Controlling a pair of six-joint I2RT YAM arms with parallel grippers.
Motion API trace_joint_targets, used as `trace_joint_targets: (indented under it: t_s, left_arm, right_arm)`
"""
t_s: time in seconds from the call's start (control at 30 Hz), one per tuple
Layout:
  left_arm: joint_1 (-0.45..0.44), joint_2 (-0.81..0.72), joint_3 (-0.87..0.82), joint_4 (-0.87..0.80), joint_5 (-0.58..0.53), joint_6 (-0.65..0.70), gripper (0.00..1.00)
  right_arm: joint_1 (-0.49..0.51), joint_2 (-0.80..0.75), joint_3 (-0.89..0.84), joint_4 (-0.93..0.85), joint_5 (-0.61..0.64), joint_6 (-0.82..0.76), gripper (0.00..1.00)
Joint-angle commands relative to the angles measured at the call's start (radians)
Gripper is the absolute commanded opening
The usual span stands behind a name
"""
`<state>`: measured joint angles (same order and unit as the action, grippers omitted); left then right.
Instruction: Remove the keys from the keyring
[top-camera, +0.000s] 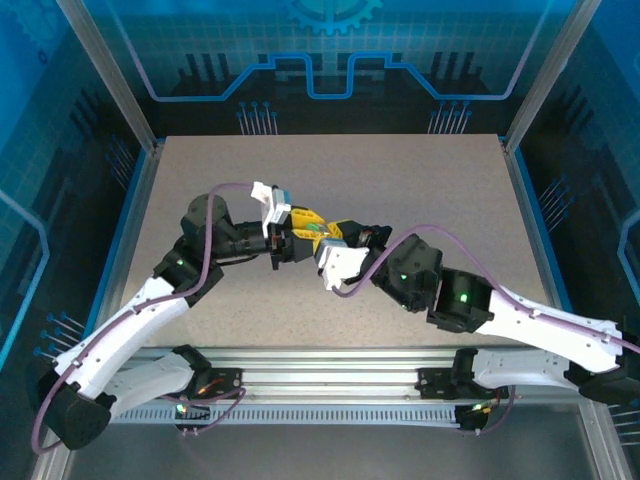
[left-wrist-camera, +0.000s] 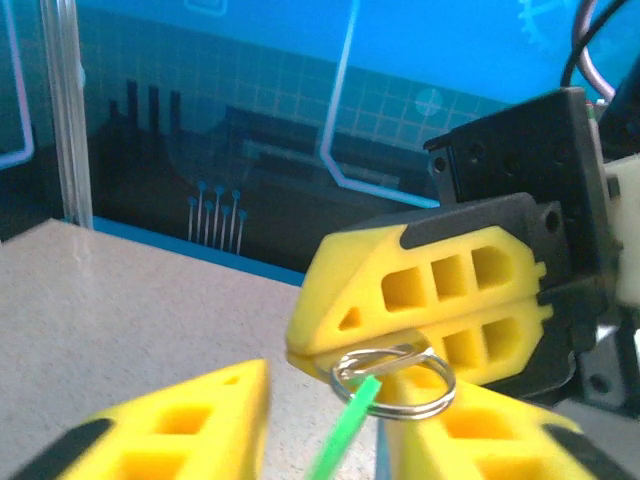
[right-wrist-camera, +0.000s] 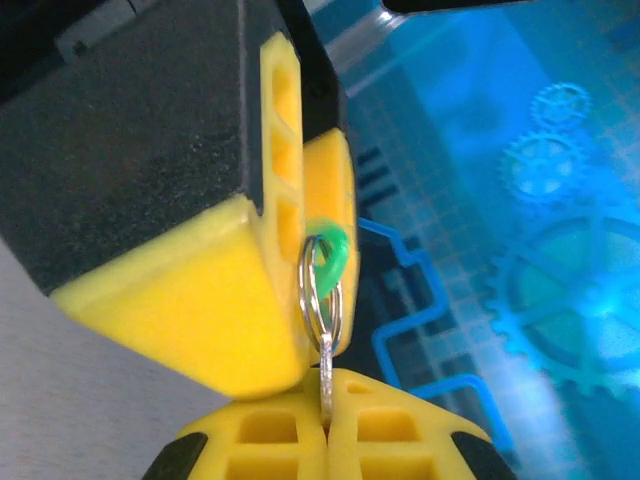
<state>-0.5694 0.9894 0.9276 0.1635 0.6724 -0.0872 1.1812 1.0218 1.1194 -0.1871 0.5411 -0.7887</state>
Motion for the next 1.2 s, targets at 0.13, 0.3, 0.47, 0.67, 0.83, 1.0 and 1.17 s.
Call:
trace_joint_targets:
  t_s: [0.13, 0.3, 0.47, 0.67, 0.83, 1.0, 1.17]
  left_arm:
    - [-0.003, -0.067, -0.066, 0.085, -0.022, 0.103, 0.48]
    - [-0.004, -0.074, -0.121, 0.204, 0.016, 0.117, 0.54]
    - [-0.005, -0.054, -0.185, 0.365, 0.016, 0.110, 0.59]
    - [-0.050, -0.018, -0.195, 0.434, -0.022, 0.185, 0.61]
    - [-0.080, 0.024, -0.176, 0.451, -0.035, 0.232, 0.61]
    - [-0.100, 0.049, -0.162, 0.474, -0.063, 0.265, 0.60]
    - [-0.103, 0.052, -0.159, 0.512, -0.077, 0.258, 0.51]
  right_arm:
    - [-0.103, 0.042, 0.211, -0.394, -0.312, 0.346, 0.00]
    - [-0.170, 0.076, 0.306, -0.496, -0.462, 0.448, 0.00]
    - [-0.205, 0.098, 0.345, -0.527, -0.534, 0.496, 0.00]
    - [-0.233, 0.115, 0.377, -0.536, -0.589, 0.539, 0.00]
    - [-0.245, 0.112, 0.373, -0.512, -0.622, 0.561, 0.00]
    - [-0.257, 0.108, 0.369, -0.496, -0.656, 0.575, 0.00]
    - [-0.271, 0.100, 0.347, -0.480, -0.665, 0.588, 0.00]
